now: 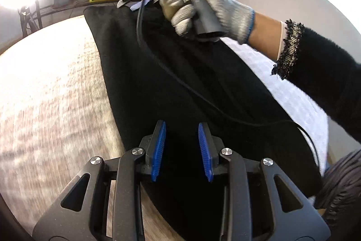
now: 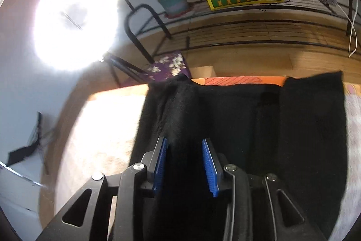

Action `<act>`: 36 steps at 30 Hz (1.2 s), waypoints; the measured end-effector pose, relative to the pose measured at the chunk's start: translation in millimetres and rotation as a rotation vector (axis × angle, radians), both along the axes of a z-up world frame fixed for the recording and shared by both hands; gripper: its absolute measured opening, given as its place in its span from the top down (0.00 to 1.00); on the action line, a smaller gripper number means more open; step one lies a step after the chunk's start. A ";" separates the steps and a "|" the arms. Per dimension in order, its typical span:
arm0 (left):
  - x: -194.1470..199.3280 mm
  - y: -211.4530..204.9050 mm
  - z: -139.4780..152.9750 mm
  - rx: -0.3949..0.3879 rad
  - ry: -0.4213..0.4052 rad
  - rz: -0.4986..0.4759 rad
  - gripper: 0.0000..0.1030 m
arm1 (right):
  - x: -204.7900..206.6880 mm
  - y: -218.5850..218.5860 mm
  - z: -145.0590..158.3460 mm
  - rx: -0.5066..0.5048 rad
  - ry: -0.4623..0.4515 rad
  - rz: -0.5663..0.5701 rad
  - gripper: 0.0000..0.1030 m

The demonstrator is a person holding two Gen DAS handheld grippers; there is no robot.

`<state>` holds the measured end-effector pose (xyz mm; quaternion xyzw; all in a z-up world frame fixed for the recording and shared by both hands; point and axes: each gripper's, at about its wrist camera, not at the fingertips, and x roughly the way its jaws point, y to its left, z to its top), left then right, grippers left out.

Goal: Fold large clothes

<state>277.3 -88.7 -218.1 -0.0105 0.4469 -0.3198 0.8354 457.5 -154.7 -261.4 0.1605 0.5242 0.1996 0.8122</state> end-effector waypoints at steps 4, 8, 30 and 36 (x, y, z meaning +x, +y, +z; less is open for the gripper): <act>-18.2 -2.6 6.7 0.012 0.001 -0.032 0.71 | -36.7 -17.6 15.0 0.130 0.042 0.055 0.67; -31.4 -7.6 1.7 -0.037 0.080 -0.035 0.71 | -71.0 -9.3 7.8 0.103 0.088 0.115 0.65; -90.0 -4.3 61.0 0.035 0.056 -0.049 0.53 | -147.3 -33.5 74.4 0.087 -0.037 0.114 0.75; -110.6 12.9 102.1 0.067 0.012 0.024 0.53 | -226.7 -68.4 142.8 0.172 -0.085 0.076 0.70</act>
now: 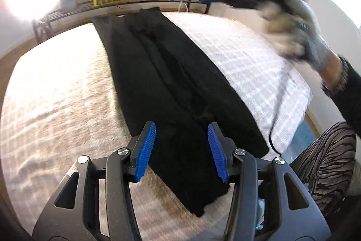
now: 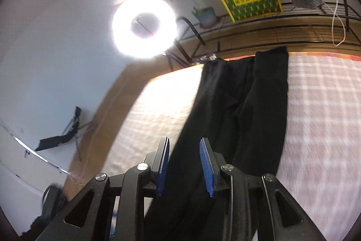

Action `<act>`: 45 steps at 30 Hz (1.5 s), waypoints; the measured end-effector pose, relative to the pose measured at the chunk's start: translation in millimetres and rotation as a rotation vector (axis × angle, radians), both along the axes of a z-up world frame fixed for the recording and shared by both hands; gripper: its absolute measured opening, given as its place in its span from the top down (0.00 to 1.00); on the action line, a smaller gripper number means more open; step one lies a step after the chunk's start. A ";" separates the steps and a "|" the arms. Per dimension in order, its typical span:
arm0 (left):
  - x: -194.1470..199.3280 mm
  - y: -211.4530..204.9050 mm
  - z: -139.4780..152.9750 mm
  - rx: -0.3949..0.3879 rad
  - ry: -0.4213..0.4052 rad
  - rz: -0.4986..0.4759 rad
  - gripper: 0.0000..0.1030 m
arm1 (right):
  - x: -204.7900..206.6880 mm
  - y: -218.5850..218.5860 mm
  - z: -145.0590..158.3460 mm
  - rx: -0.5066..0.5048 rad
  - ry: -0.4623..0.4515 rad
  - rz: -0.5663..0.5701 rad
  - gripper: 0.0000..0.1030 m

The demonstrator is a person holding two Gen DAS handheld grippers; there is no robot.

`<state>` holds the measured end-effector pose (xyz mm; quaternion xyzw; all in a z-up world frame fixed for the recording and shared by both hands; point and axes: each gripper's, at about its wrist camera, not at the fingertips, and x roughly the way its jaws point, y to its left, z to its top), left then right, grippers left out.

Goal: Fold large clothes

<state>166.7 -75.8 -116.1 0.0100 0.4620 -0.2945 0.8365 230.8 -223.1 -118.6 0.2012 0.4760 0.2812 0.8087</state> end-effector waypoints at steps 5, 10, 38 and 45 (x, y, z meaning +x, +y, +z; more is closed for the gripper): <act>-17.1 15.7 11.9 -0.030 0.025 0.090 0.53 | -85.2 -10.8 41.0 -0.072 -0.043 0.001 0.68; -38.3 36.1 -10.5 -0.097 0.096 0.195 0.53 | -174.3 -17.0 30.2 -0.221 -0.053 -0.013 0.68; -24.3 42.8 -111.0 -0.361 0.398 0.329 0.66 | -217.2 -35.5 -142.2 0.177 0.234 -0.072 0.80; -26.7 38.7 -95.0 -0.444 0.396 0.325 0.89 | -221.5 -32.3 -124.0 0.224 0.249 -0.076 0.92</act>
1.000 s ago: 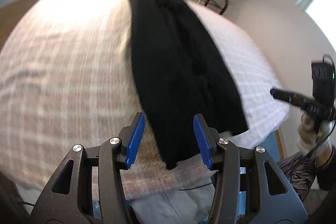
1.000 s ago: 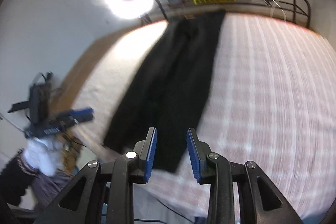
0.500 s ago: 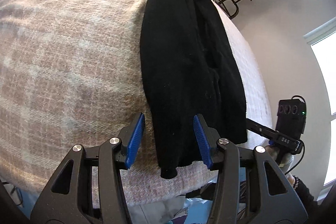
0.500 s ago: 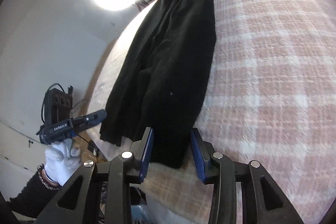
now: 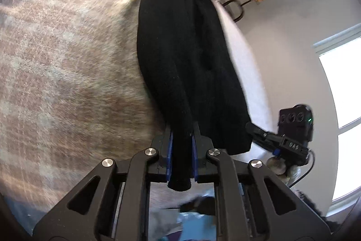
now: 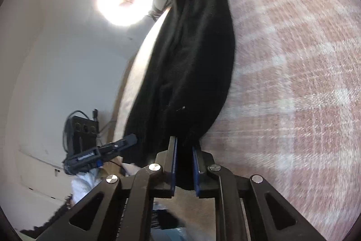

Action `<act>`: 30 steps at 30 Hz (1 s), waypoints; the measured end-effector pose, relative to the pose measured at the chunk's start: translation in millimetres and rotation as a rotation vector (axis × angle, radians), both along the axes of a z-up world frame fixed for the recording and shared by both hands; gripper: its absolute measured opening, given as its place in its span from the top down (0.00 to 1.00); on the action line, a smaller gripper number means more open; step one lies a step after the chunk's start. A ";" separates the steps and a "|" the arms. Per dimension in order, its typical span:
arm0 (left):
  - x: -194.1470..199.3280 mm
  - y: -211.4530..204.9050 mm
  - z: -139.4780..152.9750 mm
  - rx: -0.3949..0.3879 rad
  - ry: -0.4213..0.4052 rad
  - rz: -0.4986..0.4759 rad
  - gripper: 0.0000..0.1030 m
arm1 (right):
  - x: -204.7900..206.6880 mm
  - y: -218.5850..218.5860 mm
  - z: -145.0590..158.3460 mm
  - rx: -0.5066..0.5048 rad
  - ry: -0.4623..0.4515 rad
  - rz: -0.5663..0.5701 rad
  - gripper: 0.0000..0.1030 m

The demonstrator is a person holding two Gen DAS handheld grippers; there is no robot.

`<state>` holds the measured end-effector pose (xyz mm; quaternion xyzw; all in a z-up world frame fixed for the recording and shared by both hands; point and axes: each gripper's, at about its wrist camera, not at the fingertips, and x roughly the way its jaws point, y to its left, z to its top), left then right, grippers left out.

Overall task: Fold large clothes
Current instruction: 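Grasp the sweater hem end with both tools side by side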

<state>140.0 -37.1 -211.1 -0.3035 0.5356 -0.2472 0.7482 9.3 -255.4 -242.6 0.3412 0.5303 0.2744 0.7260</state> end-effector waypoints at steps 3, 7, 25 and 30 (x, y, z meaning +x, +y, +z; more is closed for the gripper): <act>-0.9 1.1 5.6 0.009 -0.024 0.000 0.89 | -4.0 6.2 23.2 0.000 -0.055 0.043 0.99; 3.0 0.0 -14.4 0.021 0.051 0.016 0.89 | -2.7 18.9 2.7 -0.119 0.003 0.080 0.99; 7.8 3.9 -4.9 0.006 0.025 0.026 0.89 | 0.0 7.4 -3.7 -0.064 0.036 0.090 0.92; 18.4 3.2 17.6 -0.053 -0.024 0.036 0.89 | 4.8 -10.8 16.3 0.044 0.035 0.015 0.93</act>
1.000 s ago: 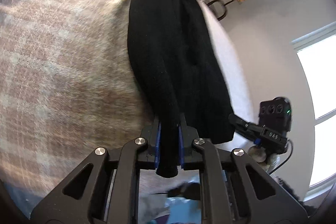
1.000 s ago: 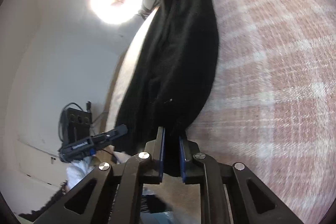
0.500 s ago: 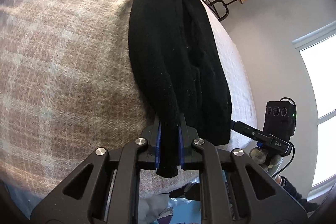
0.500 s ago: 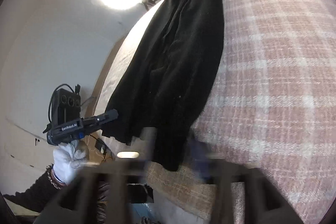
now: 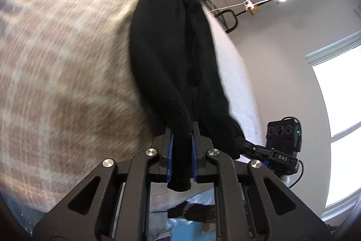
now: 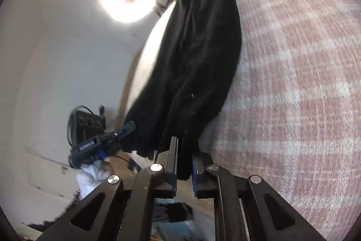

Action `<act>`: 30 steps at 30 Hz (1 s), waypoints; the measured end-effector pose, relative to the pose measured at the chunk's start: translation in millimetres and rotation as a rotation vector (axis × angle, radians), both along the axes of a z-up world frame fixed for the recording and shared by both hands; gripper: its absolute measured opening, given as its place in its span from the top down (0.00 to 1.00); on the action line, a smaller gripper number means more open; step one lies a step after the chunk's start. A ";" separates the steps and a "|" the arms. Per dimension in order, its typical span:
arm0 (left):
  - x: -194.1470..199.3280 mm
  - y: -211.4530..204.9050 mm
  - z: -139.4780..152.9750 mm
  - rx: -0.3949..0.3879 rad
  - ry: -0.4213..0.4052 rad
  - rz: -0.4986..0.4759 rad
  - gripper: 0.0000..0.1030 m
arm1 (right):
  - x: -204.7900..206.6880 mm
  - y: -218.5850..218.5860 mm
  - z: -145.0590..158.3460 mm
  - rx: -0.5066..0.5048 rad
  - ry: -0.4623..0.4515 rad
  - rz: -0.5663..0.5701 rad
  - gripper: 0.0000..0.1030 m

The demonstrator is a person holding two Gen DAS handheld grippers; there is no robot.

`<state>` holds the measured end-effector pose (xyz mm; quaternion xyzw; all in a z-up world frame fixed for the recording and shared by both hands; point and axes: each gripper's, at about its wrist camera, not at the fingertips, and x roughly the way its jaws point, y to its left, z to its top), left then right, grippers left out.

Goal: Fold large clothes

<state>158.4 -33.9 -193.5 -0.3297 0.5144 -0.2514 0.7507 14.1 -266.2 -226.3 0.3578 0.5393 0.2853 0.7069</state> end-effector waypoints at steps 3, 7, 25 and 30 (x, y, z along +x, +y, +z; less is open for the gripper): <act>13.8 -1.9 12.8 -0.025 -0.023 0.007 0.89 | 11.4 -10.0 15.7 0.013 -0.032 -0.035 0.94; 41.0 -6.1 27.9 -0.032 -0.052 0.014 0.89 | 36.6 -16.1 33.5 0.007 -0.062 -0.070 0.95; 145.4 6.2 -6.7 -0.032 0.061 0.199 0.89 | 152.2 12.8 44.3 -0.224 -0.140 -0.123 0.99; 155.3 15.3 -26.5 -0.029 0.106 0.236 0.89 | 174.5 10.5 29.7 -0.269 -0.116 -0.157 0.99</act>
